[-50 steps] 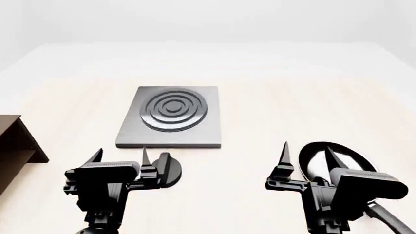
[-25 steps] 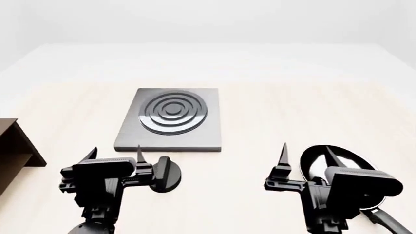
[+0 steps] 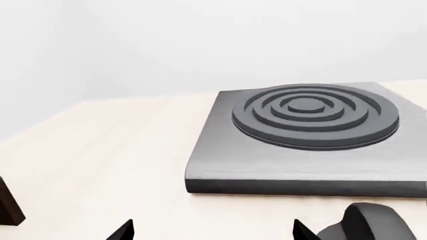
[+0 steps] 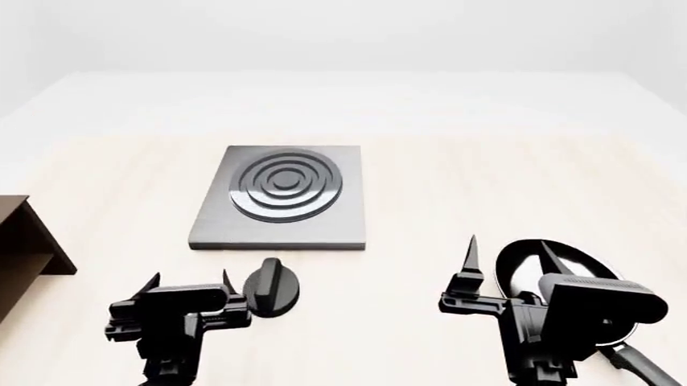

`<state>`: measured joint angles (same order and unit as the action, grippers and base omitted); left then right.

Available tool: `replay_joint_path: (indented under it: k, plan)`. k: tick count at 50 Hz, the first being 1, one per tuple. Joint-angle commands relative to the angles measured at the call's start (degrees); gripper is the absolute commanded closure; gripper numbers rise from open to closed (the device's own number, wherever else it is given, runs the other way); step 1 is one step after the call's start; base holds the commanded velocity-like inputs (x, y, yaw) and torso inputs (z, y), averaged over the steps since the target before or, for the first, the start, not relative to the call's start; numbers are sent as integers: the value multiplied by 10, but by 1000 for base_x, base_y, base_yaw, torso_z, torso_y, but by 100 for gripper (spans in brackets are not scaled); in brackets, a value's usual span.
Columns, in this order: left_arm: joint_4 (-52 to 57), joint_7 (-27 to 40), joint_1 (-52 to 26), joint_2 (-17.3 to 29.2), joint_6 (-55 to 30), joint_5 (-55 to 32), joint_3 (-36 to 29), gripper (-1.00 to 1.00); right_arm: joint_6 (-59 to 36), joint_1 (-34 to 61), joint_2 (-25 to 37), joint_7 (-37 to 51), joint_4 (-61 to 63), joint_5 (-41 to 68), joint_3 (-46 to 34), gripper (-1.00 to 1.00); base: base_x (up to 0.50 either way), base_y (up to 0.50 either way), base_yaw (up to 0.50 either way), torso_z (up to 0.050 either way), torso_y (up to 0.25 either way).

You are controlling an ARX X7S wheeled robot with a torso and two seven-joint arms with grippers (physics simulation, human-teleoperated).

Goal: Turn on the stove and put the frying pan on it.

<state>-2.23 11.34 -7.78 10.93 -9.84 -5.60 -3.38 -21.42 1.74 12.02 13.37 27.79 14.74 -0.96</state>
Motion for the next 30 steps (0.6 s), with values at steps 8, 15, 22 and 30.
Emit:
replay_joint_path:
  k: [8, 15, 22, 30]
  plan:
    - [-73, 4, -4, 0, 41, 9, -12, -100, 5, 0, 8, 10, -3, 8, -6, -100, 0, 0, 0, 0, 0]
    - [-69, 8, -7, -4, 28, 12, -21, -100, 9, -1, 11, 12, -6, 11, -9, -100, 0, 0, 0, 0, 0]
    - [-58, 8, -12, -10, 19, 20, -41, -100, 10, -4, 13, 13, -4, 15, -8, -100, 0, 0, 0, 0, 0]
    - [-54, 2, -24, -16, 3, 27, -66, -100, 11, -6, 16, 15, -2, 20, -5, -100, 0, 0, 0, 0, 0]
